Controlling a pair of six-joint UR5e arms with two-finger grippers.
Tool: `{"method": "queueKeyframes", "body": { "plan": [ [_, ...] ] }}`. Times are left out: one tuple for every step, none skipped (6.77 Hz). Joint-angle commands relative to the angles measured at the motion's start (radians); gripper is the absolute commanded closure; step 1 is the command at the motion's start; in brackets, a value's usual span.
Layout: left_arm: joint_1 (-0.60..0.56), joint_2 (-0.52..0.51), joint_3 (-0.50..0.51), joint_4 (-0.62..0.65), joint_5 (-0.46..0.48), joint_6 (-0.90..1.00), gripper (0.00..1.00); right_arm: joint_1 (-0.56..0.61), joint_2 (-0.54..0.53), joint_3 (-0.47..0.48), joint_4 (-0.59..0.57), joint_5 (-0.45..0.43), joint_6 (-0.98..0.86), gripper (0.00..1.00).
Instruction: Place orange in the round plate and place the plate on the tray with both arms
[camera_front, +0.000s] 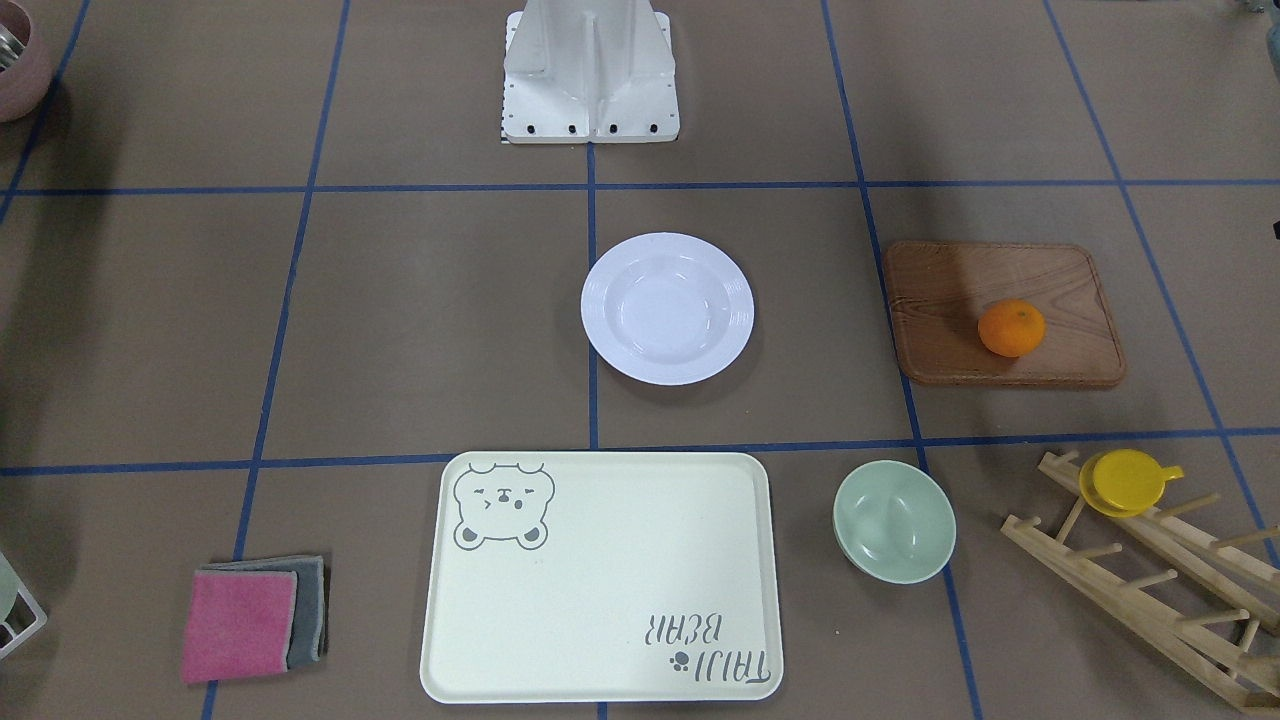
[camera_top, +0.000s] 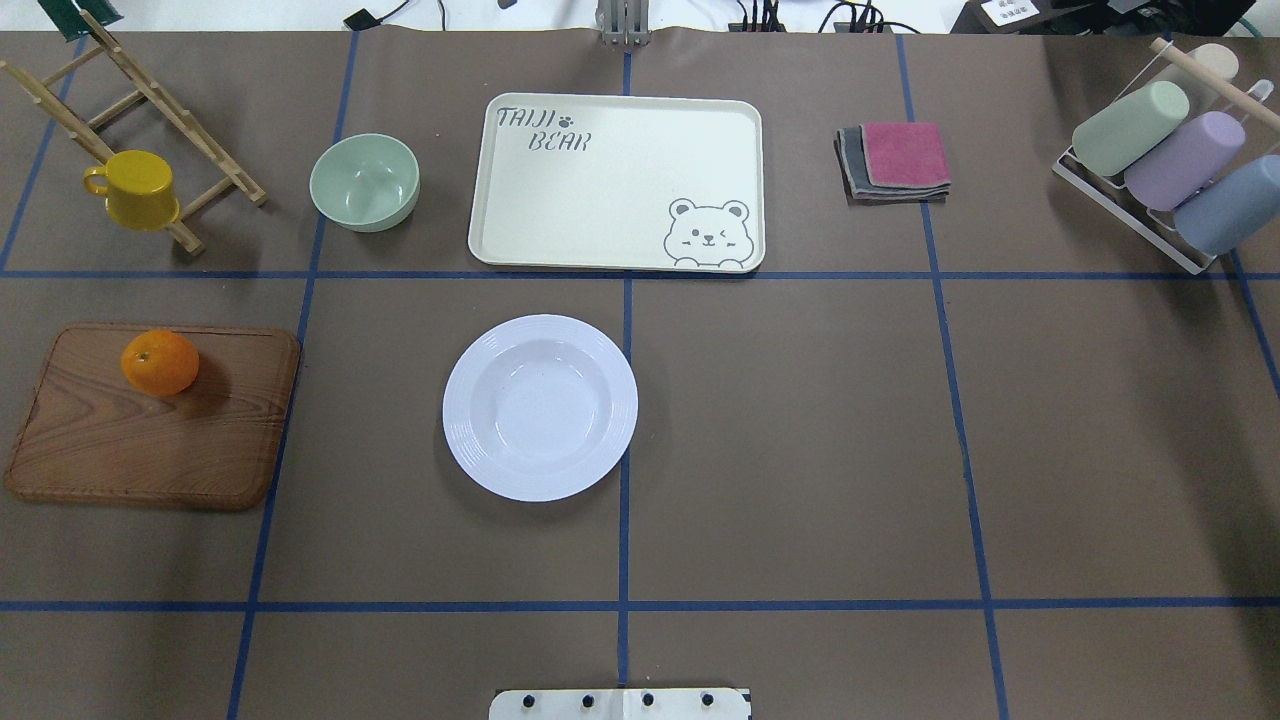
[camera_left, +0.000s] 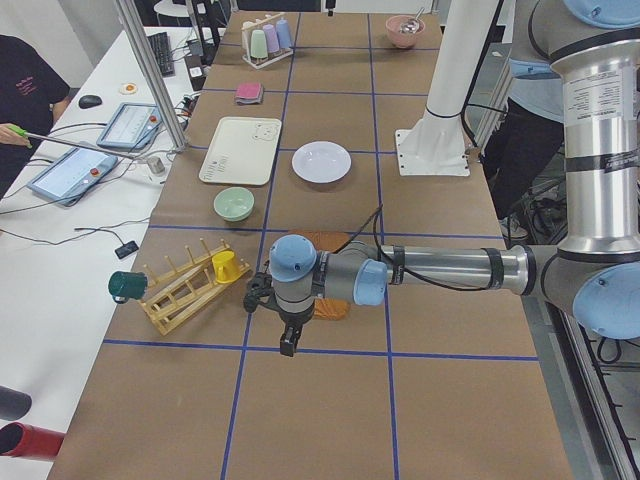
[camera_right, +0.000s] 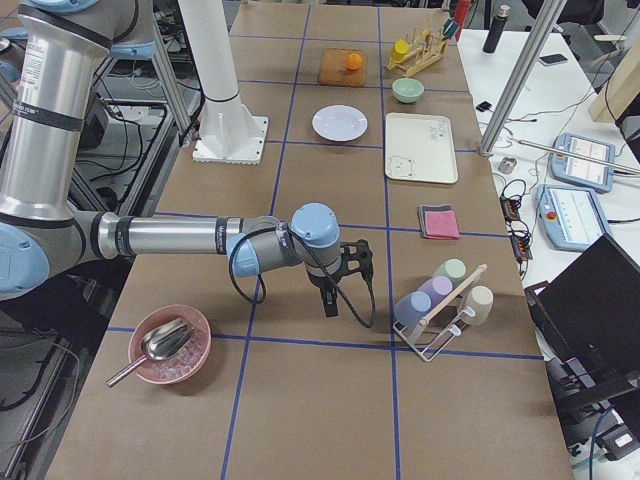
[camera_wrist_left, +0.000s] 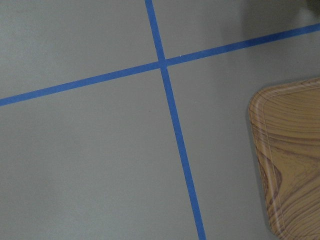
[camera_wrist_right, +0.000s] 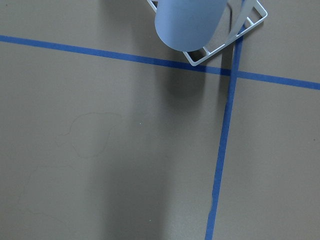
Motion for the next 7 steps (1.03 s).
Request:
{"method": "queueKeyframes", "body": {
  "plan": [
    [0.001, -0.002, -0.003, 0.000, 0.000, -0.006, 0.02, 0.000, 0.016, 0.008, 0.000, 0.000, 0.001, 0.00],
    [0.002, -0.005, -0.005, 0.001, 0.000, -0.013, 0.01, 0.000, 0.050, 0.010, -0.002, 0.034, 0.036, 0.00],
    [0.004, -0.011, -0.015, 0.000, -0.002, -0.077, 0.01, 0.000, 0.101, 0.012, -0.002, 0.128, 0.234, 0.00],
    [0.008, -0.020, -0.035, -0.002, -0.017, -0.155, 0.01, -0.018, 0.140, -0.001, -0.002, 0.314, 0.524, 0.00],
    [0.011, -0.040, -0.043, 0.003, -0.049, -0.188, 0.00, -0.055, 0.175, 0.001, 0.094, 0.386, 0.576, 0.00],
    [0.025, -0.064, -0.043, 0.000, -0.058, -0.258, 0.00, -0.124, 0.192, -0.004, 0.209, 0.382, 0.581, 0.00],
    [0.068, -0.084, -0.043, 0.000, -0.059, -0.314, 0.00, -0.194, 0.270, -0.013, 0.225, 0.379, 0.684, 0.00]
  ]
}}
